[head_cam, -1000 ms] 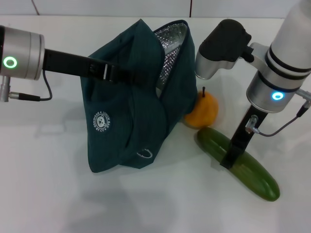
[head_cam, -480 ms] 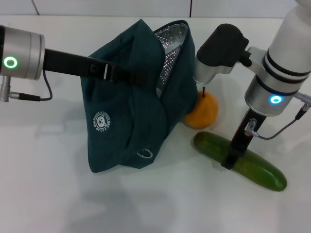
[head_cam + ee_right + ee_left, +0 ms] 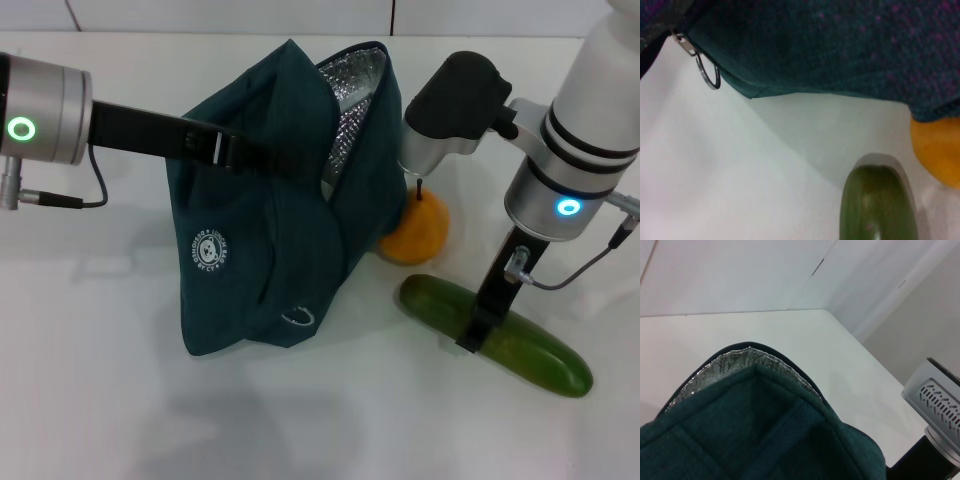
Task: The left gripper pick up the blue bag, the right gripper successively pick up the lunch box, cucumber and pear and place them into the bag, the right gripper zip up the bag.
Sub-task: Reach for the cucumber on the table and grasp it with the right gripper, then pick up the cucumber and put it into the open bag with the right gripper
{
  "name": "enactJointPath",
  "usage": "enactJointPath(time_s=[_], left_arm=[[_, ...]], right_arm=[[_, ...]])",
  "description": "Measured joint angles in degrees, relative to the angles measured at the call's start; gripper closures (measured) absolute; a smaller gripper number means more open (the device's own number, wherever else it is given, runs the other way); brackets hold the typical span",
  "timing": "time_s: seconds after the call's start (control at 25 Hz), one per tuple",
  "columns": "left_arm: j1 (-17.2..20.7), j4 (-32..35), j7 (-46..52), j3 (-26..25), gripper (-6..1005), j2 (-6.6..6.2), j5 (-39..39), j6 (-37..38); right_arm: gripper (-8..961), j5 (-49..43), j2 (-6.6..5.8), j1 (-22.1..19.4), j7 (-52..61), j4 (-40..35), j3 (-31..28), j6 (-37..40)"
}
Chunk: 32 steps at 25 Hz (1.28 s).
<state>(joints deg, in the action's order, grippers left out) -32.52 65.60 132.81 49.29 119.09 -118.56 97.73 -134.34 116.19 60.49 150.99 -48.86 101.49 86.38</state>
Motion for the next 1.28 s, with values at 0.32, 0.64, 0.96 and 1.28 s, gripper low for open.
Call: enactJointPath(time_s=[0.32, 0.64, 0.96, 1.28], left_arm=[[0.1, 0.0, 0.0, -0.3, 960, 0.0, 0.0, 0.0], [0.4, 0.0, 0.0, -0.2, 960, -0.04, 0.8, 0.0], [0.8, 0.0, 0.0, -0.4, 959, -0.25, 1.2, 0.0], [0.8, 0.0, 0.2, -0.4, 959, -0.26, 1.4, 0.0]], right_arm=[[308, 0.0, 0.01, 0.0, 0.0, -1.5, -0.9, 2.3], [308, -0.3, -0.08, -0.8, 0.0, -4.6, -3.7, 5.8], [308, -0.4, -0.4, -4.9, 0.0, -11.8, -10.0, 10.9], [308, -0.4, -0.69, -9.6, -0.4, -15.5, -11.6, 15.6]])
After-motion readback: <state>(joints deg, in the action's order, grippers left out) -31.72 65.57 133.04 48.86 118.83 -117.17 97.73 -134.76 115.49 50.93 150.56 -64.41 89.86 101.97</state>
